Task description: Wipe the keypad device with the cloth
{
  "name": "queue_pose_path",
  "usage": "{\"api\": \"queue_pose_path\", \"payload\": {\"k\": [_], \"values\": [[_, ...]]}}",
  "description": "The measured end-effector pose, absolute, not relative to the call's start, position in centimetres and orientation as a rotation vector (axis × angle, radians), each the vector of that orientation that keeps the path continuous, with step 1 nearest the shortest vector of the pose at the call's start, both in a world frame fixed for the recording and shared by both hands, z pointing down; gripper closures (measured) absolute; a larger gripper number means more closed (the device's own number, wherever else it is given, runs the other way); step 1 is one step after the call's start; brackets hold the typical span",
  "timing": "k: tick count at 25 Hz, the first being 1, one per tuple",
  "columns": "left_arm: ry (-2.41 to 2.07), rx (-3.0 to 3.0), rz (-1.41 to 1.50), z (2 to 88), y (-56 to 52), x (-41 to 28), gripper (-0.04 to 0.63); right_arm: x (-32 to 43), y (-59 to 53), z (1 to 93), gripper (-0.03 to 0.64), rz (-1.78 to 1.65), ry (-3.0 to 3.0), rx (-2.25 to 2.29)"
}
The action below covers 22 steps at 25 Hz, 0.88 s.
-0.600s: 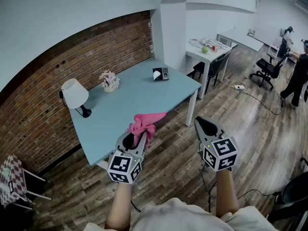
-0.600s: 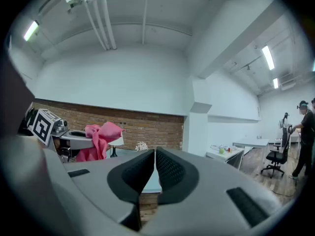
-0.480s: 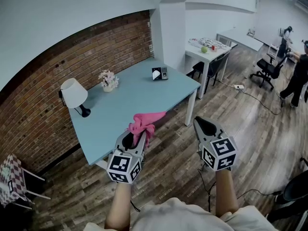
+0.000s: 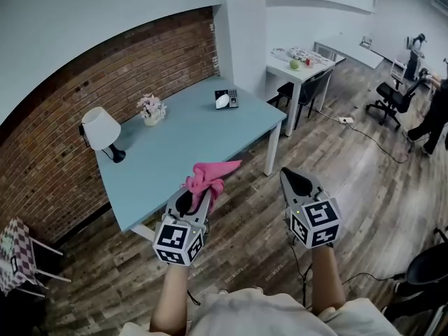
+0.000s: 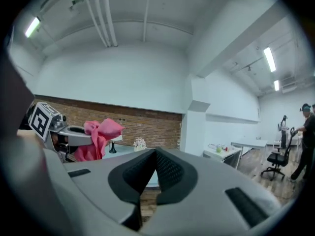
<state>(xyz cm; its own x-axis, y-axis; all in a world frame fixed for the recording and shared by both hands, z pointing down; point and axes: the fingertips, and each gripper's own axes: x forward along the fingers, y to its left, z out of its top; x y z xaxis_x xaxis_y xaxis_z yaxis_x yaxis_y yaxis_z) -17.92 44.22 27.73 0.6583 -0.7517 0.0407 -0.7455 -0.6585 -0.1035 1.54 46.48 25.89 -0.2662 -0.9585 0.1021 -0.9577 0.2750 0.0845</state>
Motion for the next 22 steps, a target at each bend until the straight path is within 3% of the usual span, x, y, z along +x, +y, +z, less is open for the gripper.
{"api": "queue_pose_path", "payload": {"k": [12,22], "values": [[1.278,-2.800,-0.171,29.6,45.5,-14.9,0.460,4.5,46.2,27.5,0.597,0.004,-2.471,1.694],[1.279,-2.794,-0.149,29.7,39.9,-14.2,0.460,3.2,41.0,28.3,0.595,0.046,-2.528,1.640]]}}
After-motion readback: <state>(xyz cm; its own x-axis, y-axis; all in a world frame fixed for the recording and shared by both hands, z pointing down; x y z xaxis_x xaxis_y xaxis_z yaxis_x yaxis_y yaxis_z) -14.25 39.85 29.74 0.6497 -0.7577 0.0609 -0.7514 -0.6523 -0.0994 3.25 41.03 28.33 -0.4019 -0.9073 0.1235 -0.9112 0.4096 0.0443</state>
